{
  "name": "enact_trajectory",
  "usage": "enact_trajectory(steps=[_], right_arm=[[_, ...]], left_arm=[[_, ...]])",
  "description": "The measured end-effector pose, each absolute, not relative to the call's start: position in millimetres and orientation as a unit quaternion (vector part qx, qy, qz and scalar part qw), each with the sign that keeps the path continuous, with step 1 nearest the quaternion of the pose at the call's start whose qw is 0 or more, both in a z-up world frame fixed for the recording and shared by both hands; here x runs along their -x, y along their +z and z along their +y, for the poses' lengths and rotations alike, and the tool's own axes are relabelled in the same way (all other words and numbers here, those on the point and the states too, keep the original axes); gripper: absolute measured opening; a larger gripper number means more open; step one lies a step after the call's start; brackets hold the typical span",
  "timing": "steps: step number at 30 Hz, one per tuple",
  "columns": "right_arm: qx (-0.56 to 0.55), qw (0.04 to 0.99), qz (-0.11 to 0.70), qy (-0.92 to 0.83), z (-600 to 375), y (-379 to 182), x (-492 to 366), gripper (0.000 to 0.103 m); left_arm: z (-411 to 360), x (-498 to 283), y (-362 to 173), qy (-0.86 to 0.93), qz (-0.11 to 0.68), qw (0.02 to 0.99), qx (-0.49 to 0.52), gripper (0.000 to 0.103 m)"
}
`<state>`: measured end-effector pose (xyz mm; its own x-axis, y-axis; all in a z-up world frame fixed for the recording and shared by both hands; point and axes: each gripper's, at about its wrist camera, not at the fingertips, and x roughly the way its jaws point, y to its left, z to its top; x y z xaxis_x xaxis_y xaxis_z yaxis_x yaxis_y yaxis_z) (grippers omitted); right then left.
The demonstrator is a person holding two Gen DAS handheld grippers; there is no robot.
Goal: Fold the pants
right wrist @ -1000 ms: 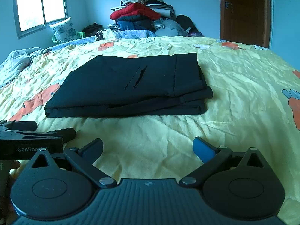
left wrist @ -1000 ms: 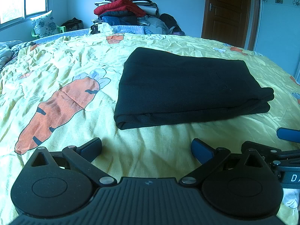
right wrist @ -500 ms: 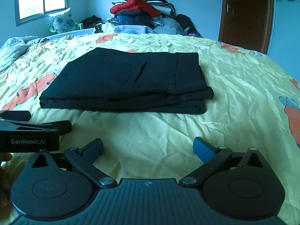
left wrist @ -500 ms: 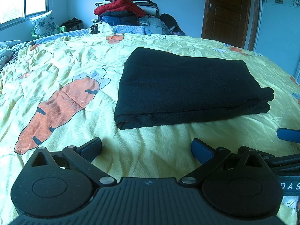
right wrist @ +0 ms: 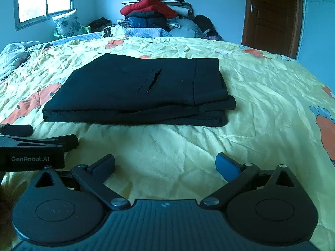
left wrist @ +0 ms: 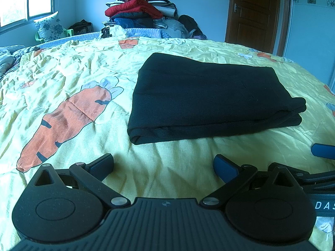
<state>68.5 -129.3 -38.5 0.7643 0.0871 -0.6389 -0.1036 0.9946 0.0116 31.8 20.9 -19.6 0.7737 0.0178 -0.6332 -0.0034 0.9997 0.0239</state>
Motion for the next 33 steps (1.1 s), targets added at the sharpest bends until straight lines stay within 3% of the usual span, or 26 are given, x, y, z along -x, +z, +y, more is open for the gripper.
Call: enact_trajectory(steps=[10, 33], right_arm=[[-0.097, 0.925, 0.362, 0.06, -156.1, -23.4, -72.5, 0.103], [-0.14, 0.925, 0.341, 0.092, -139.9, 20.4, -57.6, 0.103]], left_arm=[[21.2, -32.0, -19.9, 0.005, 0.336, 0.942, -0.009, 0.103], [21.7, -31.8, -19.7, 0.005, 0.336, 0.942, -0.009, 0.103]])
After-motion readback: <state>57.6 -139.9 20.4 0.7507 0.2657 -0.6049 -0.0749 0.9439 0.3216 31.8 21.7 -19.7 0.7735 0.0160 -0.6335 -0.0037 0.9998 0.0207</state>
